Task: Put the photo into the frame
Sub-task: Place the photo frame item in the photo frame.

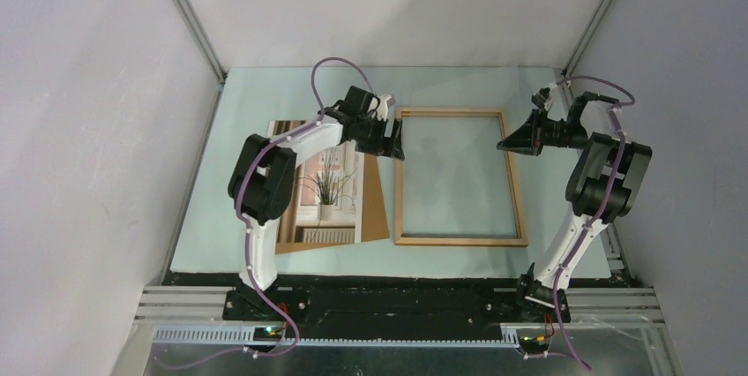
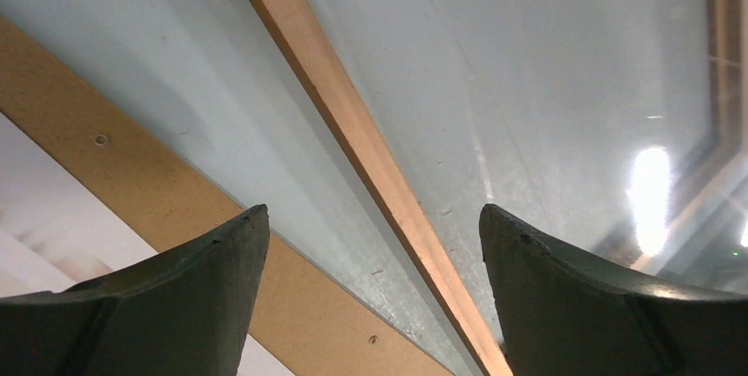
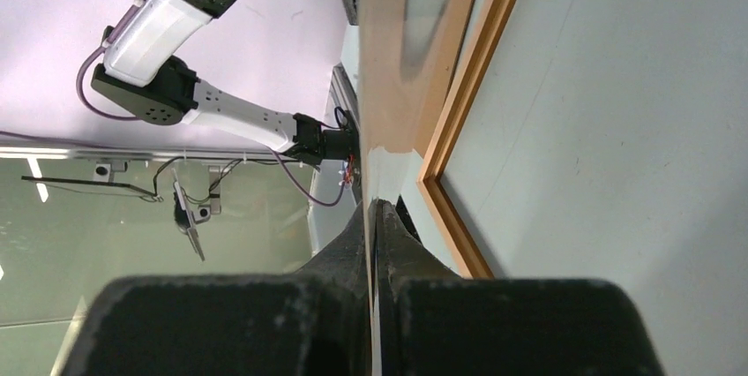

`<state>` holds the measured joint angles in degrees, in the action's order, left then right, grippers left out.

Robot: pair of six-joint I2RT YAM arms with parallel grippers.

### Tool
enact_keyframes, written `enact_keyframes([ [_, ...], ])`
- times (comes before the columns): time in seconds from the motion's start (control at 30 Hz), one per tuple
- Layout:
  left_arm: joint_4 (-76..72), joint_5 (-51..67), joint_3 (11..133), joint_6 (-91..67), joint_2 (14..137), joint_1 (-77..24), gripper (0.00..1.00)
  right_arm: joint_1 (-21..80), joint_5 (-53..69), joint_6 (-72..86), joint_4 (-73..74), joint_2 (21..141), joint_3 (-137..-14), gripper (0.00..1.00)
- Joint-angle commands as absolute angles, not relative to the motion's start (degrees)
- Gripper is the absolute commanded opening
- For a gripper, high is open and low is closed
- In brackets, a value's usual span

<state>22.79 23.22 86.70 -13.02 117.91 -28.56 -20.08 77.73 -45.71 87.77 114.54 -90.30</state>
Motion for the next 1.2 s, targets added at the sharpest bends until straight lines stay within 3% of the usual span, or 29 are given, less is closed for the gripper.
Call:
enact_keyframes([
  [0.0,20.6,26.9,89.0,-11.1,112.7,-27.4,0.94,-18.6,80.0,-44.0,87.5,117.1,-91.7,0.00],
  [0.27,20.2,26.5,88.8,-11.1,112.8,-26.8,0.94,-15.3,70.3,-22.1,59.5,116.7,-85.6,0.00],
  [0.63,20.1,23.4,90.9,-14.2,116.4,-26.8,0.94,-14.3,60.0,-17.5,55.0,121.1,-85.9,0.00],
  [1.17,20.1,21.7,92.6,-17.7,118.4,-26.9,0.93,-16.0,55.0,-18.0,55.1,120.4,-84.6,0.00],
])
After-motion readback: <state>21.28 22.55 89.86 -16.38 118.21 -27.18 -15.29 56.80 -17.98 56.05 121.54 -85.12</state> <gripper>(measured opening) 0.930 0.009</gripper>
